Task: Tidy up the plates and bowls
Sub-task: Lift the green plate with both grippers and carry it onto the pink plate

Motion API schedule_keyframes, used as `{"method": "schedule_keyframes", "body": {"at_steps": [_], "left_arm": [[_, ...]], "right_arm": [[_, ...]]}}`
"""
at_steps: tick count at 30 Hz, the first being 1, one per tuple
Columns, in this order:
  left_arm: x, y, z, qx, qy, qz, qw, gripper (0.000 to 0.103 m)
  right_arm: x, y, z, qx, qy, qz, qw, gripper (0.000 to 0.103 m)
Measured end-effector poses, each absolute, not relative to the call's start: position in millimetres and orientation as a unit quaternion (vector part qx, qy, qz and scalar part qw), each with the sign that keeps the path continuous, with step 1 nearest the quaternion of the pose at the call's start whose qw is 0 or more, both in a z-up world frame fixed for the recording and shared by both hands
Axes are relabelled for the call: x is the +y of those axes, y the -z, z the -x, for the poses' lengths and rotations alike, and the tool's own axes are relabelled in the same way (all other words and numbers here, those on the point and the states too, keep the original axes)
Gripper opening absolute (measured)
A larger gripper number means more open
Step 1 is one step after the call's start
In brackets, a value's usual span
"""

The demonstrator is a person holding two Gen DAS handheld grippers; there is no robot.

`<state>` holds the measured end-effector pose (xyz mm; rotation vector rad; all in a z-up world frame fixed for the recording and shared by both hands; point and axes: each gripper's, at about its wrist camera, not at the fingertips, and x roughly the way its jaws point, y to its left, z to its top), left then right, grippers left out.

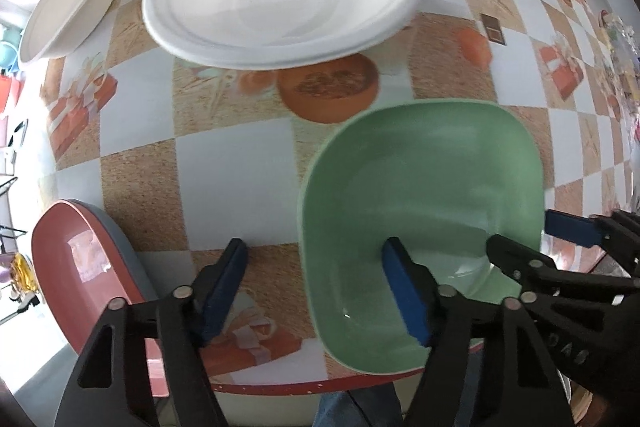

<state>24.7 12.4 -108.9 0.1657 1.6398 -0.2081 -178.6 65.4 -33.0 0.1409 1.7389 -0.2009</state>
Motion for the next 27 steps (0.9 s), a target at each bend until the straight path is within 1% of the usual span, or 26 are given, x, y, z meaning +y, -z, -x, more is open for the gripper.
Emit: {"method": "schedule_keyframes", "body": {"at_steps": [1,2,3,5,6,9,19,26,27], "left_arm": [[10.2,108.5,-23.9,0.729,0.096,-0.073,0.673,0.059],[7.6,107.9,-22.8,0.73,0.106,-0.068,0.672,0.054],[3.0,106.8,-21.2,0.73,0.116,-0.071,0.67,0.044],[-3.7,106.0,-18.8,0.728,0.121,-0.091,0.669,0.044],[-4.4,106.1,-18.5,0.728,0.123,-0.092,0.668,0.043],[-1.6,106.2,-18.5,0.734,0.122,-0.086,0.663,0.035],[-4.2,92.2,-9.4,0.728,0.123,-0.096,0.668,0.034],[-2.1,69.1,-8.5,0.712,0.116,-0.097,0.686,0.034],[-9.0,65.3,7.9,0.71,0.112,-0.095,0.688,0.034]], "right_arm": [[68.5,32.4,178.6,0.763,0.08,-0.065,0.638,0.042],[70.9,32.2,179.2,0.763,0.069,-0.075,0.638,0.03],[72.0,32.4,179.7,0.764,0.063,-0.086,0.636,0.029],[71.1,31.7,181.6,0.764,0.069,-0.093,0.634,0.028],[70.0,31.2,182.5,0.764,0.07,-0.096,0.634,0.026],[63.9,28.7,187.5,0.766,0.069,-0.12,0.627,0.026],[74.7,11.3,198.7,0.769,0.064,-0.117,0.625,0.026],[82.2,-11.1,192.3,0.762,0.053,-0.113,0.635,0.026],[82.1,-13.1,189.9,0.761,0.05,-0.112,0.637,0.026]]}}
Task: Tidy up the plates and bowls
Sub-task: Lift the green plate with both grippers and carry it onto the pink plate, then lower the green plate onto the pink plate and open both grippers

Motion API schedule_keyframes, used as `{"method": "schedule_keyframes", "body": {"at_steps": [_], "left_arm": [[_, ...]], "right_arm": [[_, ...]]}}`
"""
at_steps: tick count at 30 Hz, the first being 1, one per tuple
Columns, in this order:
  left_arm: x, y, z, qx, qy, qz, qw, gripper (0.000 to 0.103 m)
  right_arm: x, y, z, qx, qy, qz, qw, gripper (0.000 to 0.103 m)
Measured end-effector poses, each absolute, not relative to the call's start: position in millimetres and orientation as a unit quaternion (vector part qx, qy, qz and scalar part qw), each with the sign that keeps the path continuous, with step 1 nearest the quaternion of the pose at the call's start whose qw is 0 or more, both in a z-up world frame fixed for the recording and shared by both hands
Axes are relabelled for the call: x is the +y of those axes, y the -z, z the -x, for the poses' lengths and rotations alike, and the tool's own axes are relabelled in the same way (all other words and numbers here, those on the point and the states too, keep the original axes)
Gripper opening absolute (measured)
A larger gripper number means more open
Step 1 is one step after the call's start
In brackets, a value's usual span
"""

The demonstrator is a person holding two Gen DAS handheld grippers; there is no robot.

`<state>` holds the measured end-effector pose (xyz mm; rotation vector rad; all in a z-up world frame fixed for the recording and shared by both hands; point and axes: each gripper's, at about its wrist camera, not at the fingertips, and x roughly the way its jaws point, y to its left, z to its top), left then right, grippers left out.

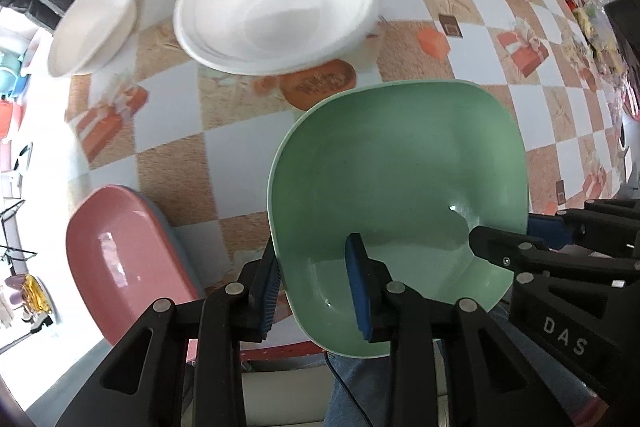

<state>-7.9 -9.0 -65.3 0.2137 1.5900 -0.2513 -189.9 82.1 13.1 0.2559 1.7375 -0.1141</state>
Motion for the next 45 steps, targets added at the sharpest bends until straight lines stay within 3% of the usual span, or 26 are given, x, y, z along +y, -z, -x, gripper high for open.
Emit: {"method": "schedule_keyframes", "body": {"at_steps": [17,25,45], "left_arm": [[21.7,18.9,27.6,0.685,0.055,-0.049,0.725,0.034],[93.4,-1.5,18.3,0.677,0.013,-0.016,0.736,0.034],[194.4,13.8,35.8,0.687,-0.077,0.024,0.722,0.034]], "right_arm": [[128.8,-43.5,179.2,0.744,0.007,-0.06,0.666,0.026],[132.4,-46.0,174.1,0.743,-0.029,-0.025,0.668,0.026],[166.0,-15.3,165.3,0.778,-0.104,0.023,0.619,0.026]]}}
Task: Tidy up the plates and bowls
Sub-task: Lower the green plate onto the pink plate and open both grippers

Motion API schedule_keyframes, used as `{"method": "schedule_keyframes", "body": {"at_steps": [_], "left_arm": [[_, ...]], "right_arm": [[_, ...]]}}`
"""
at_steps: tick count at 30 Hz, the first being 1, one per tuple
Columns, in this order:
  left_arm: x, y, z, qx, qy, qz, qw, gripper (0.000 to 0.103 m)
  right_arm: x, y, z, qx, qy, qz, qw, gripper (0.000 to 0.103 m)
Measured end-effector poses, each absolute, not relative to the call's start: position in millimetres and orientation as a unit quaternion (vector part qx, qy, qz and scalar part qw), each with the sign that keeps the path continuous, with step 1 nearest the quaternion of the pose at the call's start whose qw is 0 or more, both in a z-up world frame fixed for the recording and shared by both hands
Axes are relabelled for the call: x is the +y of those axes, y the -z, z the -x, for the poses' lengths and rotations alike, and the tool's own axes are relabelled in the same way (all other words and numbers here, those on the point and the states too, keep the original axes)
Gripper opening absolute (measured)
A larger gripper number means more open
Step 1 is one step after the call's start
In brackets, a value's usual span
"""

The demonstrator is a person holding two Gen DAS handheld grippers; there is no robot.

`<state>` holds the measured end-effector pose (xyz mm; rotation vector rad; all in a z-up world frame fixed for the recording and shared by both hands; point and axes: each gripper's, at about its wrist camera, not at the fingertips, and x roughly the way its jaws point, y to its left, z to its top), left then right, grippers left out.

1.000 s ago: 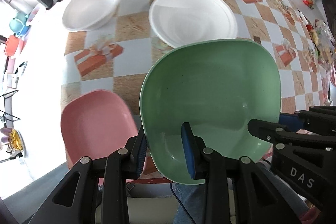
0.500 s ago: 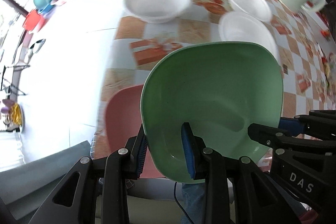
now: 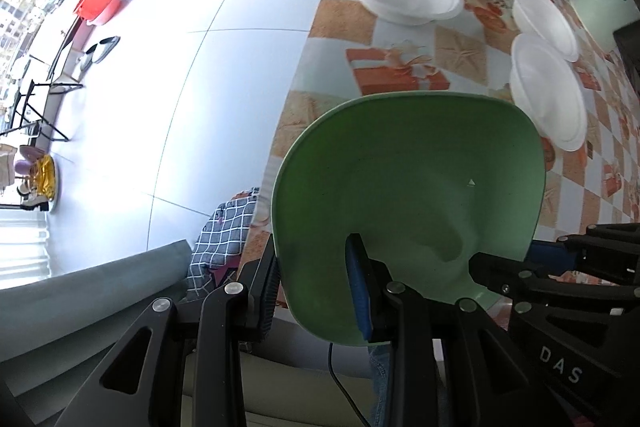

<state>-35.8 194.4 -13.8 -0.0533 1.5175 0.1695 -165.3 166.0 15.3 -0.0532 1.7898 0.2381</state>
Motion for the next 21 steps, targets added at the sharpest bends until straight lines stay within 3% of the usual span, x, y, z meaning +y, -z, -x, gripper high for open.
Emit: {"method": "schedule_keyframes", "body": {"at_steps": [9,11,13,17,19,21], "left_arm": [[202.3,34.3,36.9,0.701,-0.079,0.031,0.708,0.034],[202.1,36.4,37.5,0.7,-0.079,0.034,0.709,0.039],[198.4,36.8,37.5,0.695,-0.072,0.038,0.714,0.055],[197.3,30.4,37.6,0.68,-0.076,0.021,0.729,0.065],[199.9,26.4,35.2,0.672,-0.059,0.036,0.737,0.077],[198.8,18.9,30.0,0.662,-0.047,0.044,0.747,0.078]], "right_arm": [[172.3,5.9,160.3,0.792,-0.104,0.02,0.602,0.026],[168.4,6.1,159.4,0.791,-0.109,0.009,0.602,0.026],[163.8,4.3,157.9,0.79,-0.107,0.0,0.604,0.029],[143.9,-7.3,153.0,0.776,-0.083,-0.007,0.625,0.07],[129.4,-15.9,151.7,0.768,-0.079,-0.027,0.635,0.081],[114.9,-25.4,151.3,0.759,-0.068,-0.038,0.647,0.082]]}}
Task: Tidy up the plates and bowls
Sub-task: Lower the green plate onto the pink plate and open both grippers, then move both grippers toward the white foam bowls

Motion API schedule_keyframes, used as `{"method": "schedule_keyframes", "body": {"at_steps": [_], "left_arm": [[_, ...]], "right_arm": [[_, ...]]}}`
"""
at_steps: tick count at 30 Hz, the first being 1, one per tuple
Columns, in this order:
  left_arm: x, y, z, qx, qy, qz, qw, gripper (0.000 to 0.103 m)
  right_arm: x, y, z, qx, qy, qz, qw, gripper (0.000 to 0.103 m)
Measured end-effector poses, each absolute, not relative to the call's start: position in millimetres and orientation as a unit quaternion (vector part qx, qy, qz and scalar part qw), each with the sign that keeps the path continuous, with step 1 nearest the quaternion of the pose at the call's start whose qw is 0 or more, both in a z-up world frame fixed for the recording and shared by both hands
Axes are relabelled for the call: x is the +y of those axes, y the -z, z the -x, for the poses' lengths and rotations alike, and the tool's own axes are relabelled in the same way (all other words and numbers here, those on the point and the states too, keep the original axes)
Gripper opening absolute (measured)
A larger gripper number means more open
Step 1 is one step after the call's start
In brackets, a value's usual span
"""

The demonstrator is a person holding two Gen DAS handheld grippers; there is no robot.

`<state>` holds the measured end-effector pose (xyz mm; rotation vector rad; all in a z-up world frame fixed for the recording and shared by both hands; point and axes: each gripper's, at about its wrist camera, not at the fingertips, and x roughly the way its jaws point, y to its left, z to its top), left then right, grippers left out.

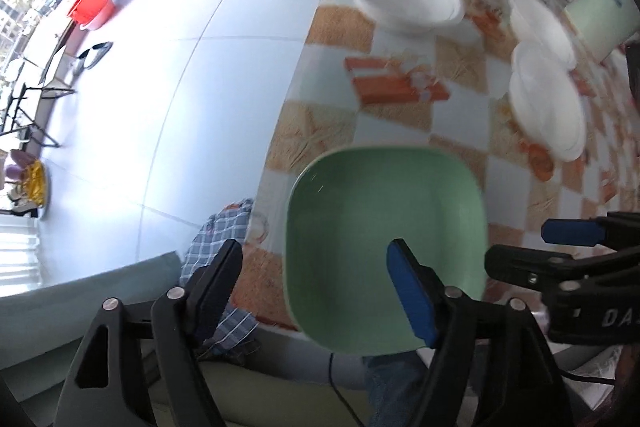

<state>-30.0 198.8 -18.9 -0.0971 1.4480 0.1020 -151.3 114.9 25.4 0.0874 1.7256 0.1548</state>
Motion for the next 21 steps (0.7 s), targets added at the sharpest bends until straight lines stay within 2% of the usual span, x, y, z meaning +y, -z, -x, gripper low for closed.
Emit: {"method": "schedule_keyframes", "body": {"at_steps": [11,21], "left_arm": [[121.8,-8.2,-26.2,0.642,0.043,0.01,0.766,0.08],[71.9,2.8,-57.3,0.66,0.04,0.002,0.75,0.08]], "right_arm": [[-3.5,-74.6,155.8,0.704,0.062,-0.129,0.696,0.082],[-72.8,-60.0,147.1,0.717,0.102,-0.158,0.672,0.082]]}}
